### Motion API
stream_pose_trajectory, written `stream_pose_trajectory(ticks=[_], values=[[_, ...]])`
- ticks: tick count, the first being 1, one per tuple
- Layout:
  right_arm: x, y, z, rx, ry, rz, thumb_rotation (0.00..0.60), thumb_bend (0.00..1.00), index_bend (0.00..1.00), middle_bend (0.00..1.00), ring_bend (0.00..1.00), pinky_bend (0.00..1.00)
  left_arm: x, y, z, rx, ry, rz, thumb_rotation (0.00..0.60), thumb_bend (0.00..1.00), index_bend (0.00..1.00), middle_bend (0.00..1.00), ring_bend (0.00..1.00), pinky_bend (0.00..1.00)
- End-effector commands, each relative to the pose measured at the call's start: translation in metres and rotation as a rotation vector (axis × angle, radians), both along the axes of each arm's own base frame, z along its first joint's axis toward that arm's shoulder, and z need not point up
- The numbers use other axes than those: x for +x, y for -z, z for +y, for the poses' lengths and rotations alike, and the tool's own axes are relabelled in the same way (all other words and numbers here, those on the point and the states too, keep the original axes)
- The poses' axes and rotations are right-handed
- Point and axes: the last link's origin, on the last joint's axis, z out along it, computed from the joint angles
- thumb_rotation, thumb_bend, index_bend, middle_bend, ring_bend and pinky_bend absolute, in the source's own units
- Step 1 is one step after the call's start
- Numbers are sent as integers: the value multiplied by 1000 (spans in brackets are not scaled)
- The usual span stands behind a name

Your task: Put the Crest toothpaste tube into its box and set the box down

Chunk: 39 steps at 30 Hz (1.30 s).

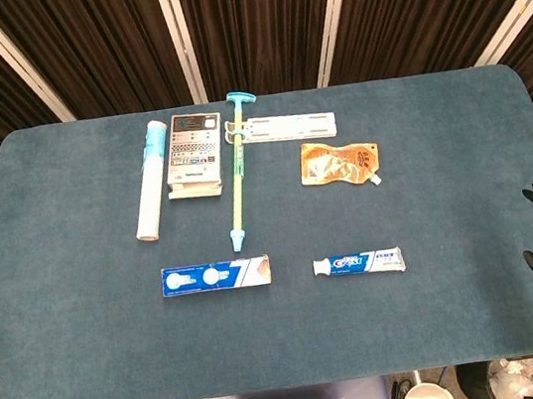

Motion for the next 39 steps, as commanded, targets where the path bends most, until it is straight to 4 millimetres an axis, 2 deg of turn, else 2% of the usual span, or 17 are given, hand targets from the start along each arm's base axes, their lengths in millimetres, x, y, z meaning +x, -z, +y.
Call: stream_pose_trajectory(ticks=[1, 6, 12, 20, 27, 39], values=[[0, -1, 1, -3, 2, 0, 600, 348, 86, 83, 43, 0, 1, 2, 2, -7, -2, 3, 600, 154, 265, 209, 97, 257], [1, -2, 3, -2, -2, -1, 600, 348, 86, 83, 45, 0, 6, 12, 15, -38, -19, 10, 600, 107, 259, 189, 97, 257], [2, -3, 5, 3, -10, 5, 600, 348, 86, 83, 47, 0, 22, 40, 39, -103, -11, 13, 600, 83, 254, 180, 97, 257], [1, -4, 5, 6, -3, 2, 600, 347, 86, 83, 47, 0, 49, 97, 73, -207, 10, 72, 600, 67, 229, 156, 81, 257], [0, 0, 4, 19, -1, 2, 600, 348, 86, 83, 47, 0, 80, 146, 90, -278, 51, 86, 600, 63, 218, 144, 81, 257], [-4, 3, 0, 33, 10, 3, 600, 348, 85, 83, 47, 0, 124, 207, 111, -354, 110, 98, 600, 7, 203, 142, 80, 257]])
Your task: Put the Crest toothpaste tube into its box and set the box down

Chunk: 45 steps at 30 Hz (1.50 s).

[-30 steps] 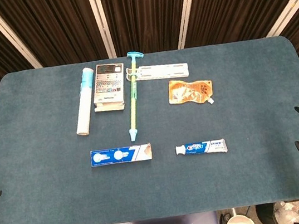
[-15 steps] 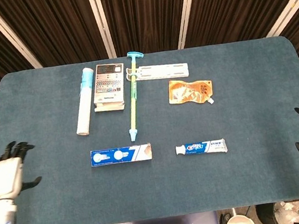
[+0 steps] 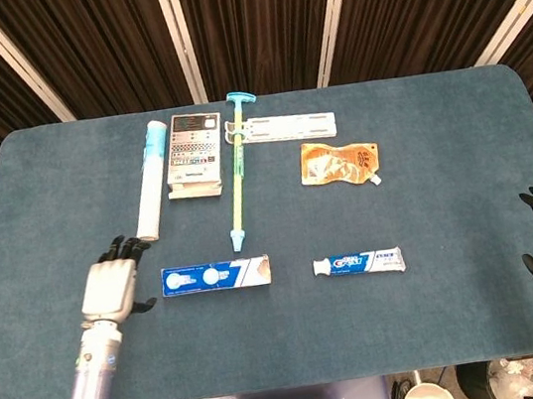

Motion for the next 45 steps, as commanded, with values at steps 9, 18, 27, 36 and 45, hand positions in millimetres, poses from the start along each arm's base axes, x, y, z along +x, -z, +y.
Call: stream_pose_trajectory(ticks=[9, 18, 27, 36, 45], values=[[-5, 1, -2, -1, 4, -6, 600, 347, 85, 83, 48, 0, 38, 60, 10, -100, 61, 23, 600, 7, 203, 146, 80, 257], [-13, -4, 4, -17, 14, -14, 600, 348, 86, 83, 48, 0, 53, 86, 7, -137, 101, 48, 600, 7, 202, 200, 80, 257], [-21, -5, 9, -27, 28, -15, 600, 347, 88, 83, 55, 0, 53, 93, 7, -129, 108, 69, 600, 7, 241, 239, 80, 257], [-21, -7, 13, -29, 23, -8, 600, 348, 89, 83, 56, 0, 45, 90, 7, -117, 106, 84, 600, 8, 302, 290, 81, 257], [-24, -8, 17, -23, 35, -5, 600, 348, 95, 83, 56, 0, 32, 90, 4, -118, 92, 108, 600, 8, 300, 293, 81, 257]])
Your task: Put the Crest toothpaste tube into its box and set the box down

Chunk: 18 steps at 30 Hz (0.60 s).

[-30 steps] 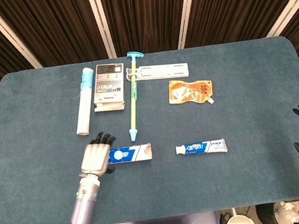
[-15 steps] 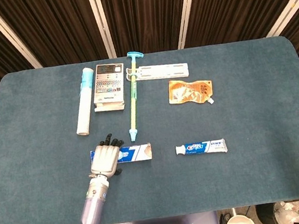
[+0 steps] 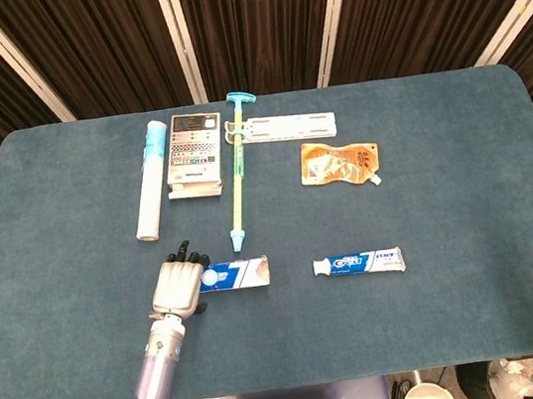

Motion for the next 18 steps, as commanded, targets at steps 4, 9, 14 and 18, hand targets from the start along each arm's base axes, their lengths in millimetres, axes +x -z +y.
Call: stream_pose_trajectory(ticks=[4, 9, 14, 18], values=[[0, 4, 1, 9, 8, 4, 600, 348, 97, 83, 57, 0, -3, 3, 0, -4, -2, 5, 600, 66, 302, 308, 89, 257], [-2, 4, 5, 12, 15, 7, 600, 348, 98, 83, 58, 0, 1, 4, 2, 9, 18, -21, 600, 121, 313, 333, 101, 257], [-2, 5, 4, 17, 19, 7, 600, 348, 101, 83, 58, 0, 4, 3, 3, 18, 26, -30, 600, 121, 313, 333, 101, 257], [-3, 7, 3, 20, 23, 7, 600, 347, 102, 83, 60, 0, 4, 2, 4, 21, 24, -29, 600, 121, 315, 335, 101, 257]])
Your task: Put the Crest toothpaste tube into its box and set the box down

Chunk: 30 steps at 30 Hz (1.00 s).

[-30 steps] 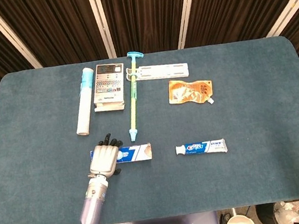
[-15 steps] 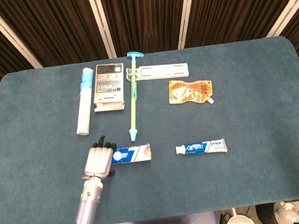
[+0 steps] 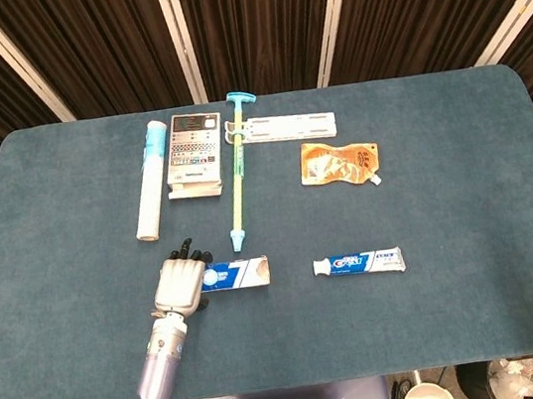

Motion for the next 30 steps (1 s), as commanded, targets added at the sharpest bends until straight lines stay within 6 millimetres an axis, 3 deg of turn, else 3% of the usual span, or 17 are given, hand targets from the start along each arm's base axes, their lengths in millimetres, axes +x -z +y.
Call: stream_pose_trajectory(ticks=[1, 7, 10, 21, 30], values=[[-1, 1, 0, 1, 4, 0, 600, 347, 102, 83, 60, 0, 0, -1, 0, 2, -1, 4, 600, 121, 317, 337, 101, 257], [-2, 2, 0, 2, 10, 1, 600, 347, 104, 83, 60, 0, 1, -1, 0, 1, 1, 8, 600, 131, 353, 379, 115, 257], [-1, 2, 0, 0, 8, -6, 600, 348, 104, 83, 60, 0, 2, -1, 0, 7, 8, 6, 600, 194, 383, 411, 129, 257], [-6, -4, 6, -7, 21, -1, 600, 348, 112, 83, 61, 0, 4, 3, 2, 16, 22, 8, 600, 214, 379, 409, 130, 257], [-10, -6, 10, -12, 24, 2, 600, 348, 113, 83, 61, 0, 5, 6, 3, 19, 24, 14, 600, 324, 417, 446, 154, 257]])
